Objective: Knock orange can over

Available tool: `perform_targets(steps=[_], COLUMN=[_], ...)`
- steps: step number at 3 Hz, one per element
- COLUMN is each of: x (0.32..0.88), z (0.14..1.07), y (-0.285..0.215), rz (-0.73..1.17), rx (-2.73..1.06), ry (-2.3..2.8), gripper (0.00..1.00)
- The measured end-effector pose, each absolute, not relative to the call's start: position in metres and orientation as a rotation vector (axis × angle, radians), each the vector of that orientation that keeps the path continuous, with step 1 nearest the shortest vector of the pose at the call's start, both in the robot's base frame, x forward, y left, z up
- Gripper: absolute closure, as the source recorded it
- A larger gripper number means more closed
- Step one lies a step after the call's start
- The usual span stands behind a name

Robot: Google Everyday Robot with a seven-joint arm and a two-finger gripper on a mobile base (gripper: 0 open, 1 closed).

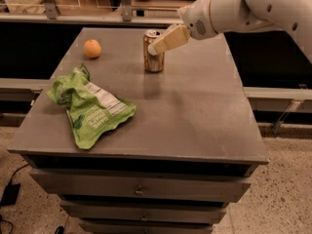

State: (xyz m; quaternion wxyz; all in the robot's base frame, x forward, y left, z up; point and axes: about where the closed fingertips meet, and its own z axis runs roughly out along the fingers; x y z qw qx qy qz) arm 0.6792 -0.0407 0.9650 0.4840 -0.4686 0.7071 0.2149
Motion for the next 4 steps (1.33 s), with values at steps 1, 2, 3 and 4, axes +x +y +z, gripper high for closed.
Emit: perform_targets(steps=[1,2,3,4], x=[0.69,0.705,0.716,0.73], z=[0.949,0.937,0.93,0.917], y=[-0.055,-0.062,-0.062,-0.038], rz=[0.502,0.488,0.488,0.573], rx=[-1.068,-1.031,-1.002,-0.977], ry=[1.725,1.698,1.672,1.626], gripper=[0.0,0.0,0.0,0.0])
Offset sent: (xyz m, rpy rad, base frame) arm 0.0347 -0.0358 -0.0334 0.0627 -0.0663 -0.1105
